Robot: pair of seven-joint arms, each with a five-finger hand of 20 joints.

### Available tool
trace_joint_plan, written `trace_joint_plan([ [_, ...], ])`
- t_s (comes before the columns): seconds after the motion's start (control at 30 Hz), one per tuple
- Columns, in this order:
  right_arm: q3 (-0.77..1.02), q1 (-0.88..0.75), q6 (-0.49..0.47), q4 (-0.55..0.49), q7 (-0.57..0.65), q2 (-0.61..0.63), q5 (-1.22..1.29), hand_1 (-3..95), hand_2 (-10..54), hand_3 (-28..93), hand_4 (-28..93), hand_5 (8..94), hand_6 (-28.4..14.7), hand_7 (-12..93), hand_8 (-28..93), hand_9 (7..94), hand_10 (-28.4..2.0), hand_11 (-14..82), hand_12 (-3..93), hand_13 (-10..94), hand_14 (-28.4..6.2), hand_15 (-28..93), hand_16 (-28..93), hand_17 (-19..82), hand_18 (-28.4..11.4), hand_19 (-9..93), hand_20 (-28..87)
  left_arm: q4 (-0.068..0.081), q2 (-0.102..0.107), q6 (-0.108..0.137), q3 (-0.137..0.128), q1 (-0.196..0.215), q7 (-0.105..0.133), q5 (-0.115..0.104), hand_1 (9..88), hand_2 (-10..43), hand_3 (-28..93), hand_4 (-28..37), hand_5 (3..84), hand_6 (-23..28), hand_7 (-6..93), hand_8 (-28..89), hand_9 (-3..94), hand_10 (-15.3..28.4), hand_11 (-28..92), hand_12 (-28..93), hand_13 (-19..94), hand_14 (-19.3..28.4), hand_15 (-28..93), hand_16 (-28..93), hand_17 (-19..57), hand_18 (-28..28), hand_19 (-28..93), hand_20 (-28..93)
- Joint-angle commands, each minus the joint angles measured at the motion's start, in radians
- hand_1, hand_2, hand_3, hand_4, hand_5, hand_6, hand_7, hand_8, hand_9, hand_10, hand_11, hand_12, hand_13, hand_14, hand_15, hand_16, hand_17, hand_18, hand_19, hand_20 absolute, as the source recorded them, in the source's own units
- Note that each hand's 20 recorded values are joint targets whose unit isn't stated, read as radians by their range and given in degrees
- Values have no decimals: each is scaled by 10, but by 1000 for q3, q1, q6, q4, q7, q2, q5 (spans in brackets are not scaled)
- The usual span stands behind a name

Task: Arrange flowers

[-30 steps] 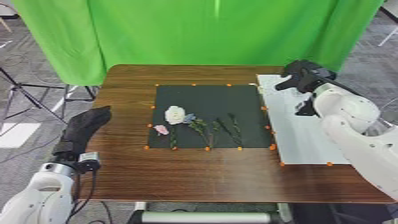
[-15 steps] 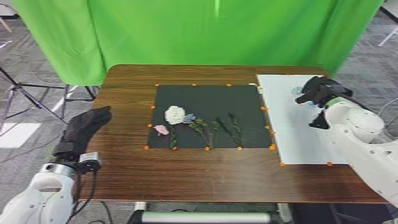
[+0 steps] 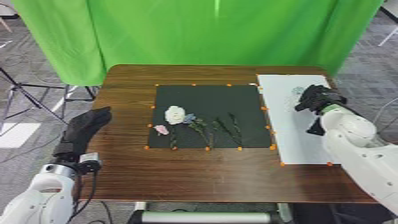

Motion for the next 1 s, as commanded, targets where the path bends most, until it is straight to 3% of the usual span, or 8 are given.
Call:
trace_joint_plan([
  [0.03,-33,-11,89,23,-3,-12,-26,469,-95,644,-219,614,14,203,-78,643,-137,160,227,802,-48,714,256,573,-146,932,566,-2,-8,7,-1,7,0,0,204,10,652,-282,432,50,127,-66,405,136,186,108,325,162,83,9,29,112,49,123],
  [0.13,-52,-16,169,39,-10,-12,-20,573,-95,558,-209,668,5,203,47,721,-125,151,276,824,-39,705,258,590,-142,932,573,-3,-9,8,-3,10,-1,-1,204,10,652,-282,432,50,127,-66,405,135,185,107,325,163,83,9,28,112,49,123],
  [0.23,-85,-6,284,54,-27,-3,-26,635,-84,516,-188,731,9,214,50,798,-118,75,355,845,-31,696,263,606,-137,932,578,-6,-8,8,-6,13,0,0,204,11,652,-282,432,50,126,-66,405,136,186,108,324,163,83,9,29,111,49,123],
  [0.4,-93,2,391,-22,-35,27,-7,660,-88,505,-180,778,9,210,51,844,-116,54,376,860,-26,695,268,619,-135,932,591,-5,-4,6,-10,13,-2,0,204,11,651,-282,432,51,125,-65,406,136,185,108,325,163,84,9,29,110,48,124],
  [0.67,-218,122,316,-198,-48,20,66,651,-94,519,-180,790,11,203,49,848,-120,50,380,860,-26,694,276,620,-135,932,596,0,2,-3,-2,3,-10,-1,203,12,651,-282,433,51,125,-65,406,136,185,108,325,163,84,9,28,111,49,124],
  [1.0,-451,251,195,-199,-125,-133,115,646,-95,523,-180,791,15,205,48,841,-117,44,379,855,-27,696,281,618,-132,932,598,14,8,-21,21,-29,-16,4,201,13,652,-283,432,51,125,-65,405,135,185,108,324,162,83,9,27,111,49,124],
])
